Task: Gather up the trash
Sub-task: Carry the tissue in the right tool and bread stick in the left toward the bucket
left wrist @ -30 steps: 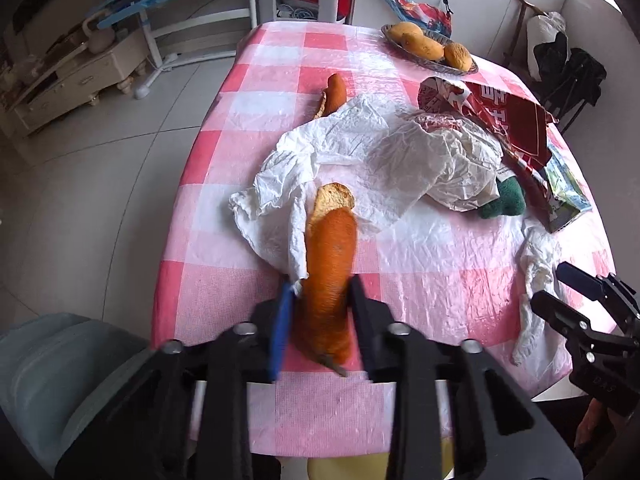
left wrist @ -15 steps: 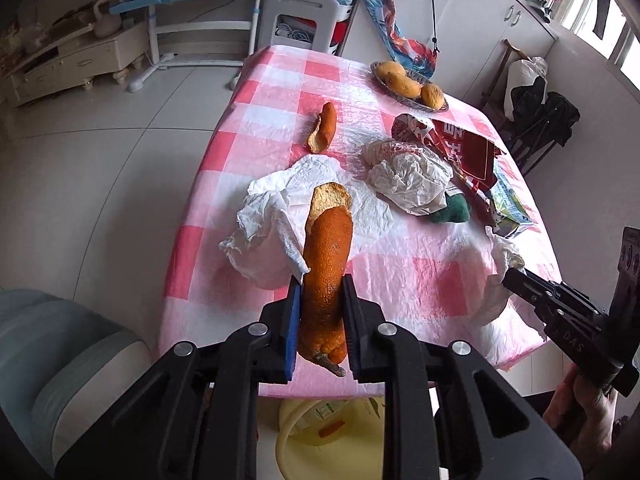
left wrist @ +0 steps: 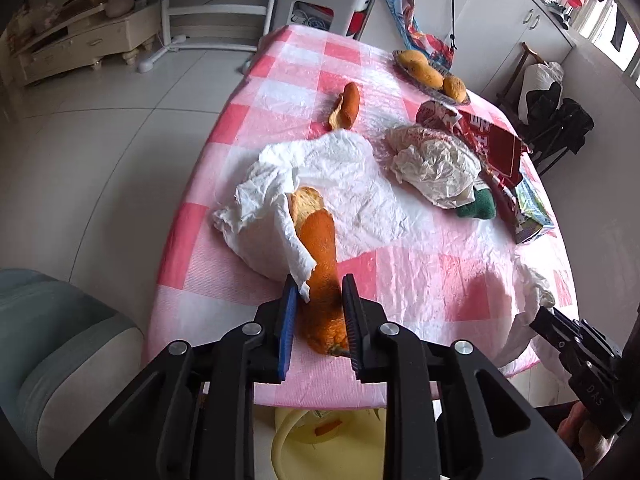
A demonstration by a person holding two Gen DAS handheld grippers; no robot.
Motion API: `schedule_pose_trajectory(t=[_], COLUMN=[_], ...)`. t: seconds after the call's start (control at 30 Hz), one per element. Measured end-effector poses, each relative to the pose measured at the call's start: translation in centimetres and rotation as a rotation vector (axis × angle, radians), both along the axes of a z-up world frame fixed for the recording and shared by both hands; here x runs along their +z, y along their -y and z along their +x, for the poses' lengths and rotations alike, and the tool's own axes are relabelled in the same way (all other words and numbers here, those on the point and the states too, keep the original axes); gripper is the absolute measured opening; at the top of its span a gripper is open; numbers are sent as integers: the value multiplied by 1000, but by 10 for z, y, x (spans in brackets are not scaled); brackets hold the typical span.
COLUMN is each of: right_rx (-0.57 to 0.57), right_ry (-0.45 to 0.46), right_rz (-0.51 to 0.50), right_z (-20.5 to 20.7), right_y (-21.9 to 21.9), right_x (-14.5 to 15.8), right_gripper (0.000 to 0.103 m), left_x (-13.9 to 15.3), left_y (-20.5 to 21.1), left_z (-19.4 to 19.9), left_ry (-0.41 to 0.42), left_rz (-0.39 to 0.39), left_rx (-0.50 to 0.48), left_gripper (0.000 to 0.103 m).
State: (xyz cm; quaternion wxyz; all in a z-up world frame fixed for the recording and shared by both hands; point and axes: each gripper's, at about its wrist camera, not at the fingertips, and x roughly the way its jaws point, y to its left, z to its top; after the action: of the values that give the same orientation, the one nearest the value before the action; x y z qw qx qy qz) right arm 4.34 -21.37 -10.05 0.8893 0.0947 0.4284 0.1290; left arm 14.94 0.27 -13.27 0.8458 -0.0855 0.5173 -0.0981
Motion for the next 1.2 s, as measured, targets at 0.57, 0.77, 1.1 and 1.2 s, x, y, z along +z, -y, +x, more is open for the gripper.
schedule_pose_trajectory(t=[0.57,0.77,1.1,1.2], right_rx=[-5,-2,8,15], right_ry=[18,14,12,6], right_rz=[77,130,137,125], right_z=[-2,0,0,0], right_y=[3,4,-1,-4], right_x=[7,8,7,5], right_gripper=[13,13,14,14], left_x=[57,30,-5,-5], left_y=[1,25,15,24], left_z=[-47,-28,9,8], left_ry=[252,189,76,83], left_rz=[-75,86,114,126], left_rx=[-63,-70,13,-20], left_gripper=[26,30,30,22])
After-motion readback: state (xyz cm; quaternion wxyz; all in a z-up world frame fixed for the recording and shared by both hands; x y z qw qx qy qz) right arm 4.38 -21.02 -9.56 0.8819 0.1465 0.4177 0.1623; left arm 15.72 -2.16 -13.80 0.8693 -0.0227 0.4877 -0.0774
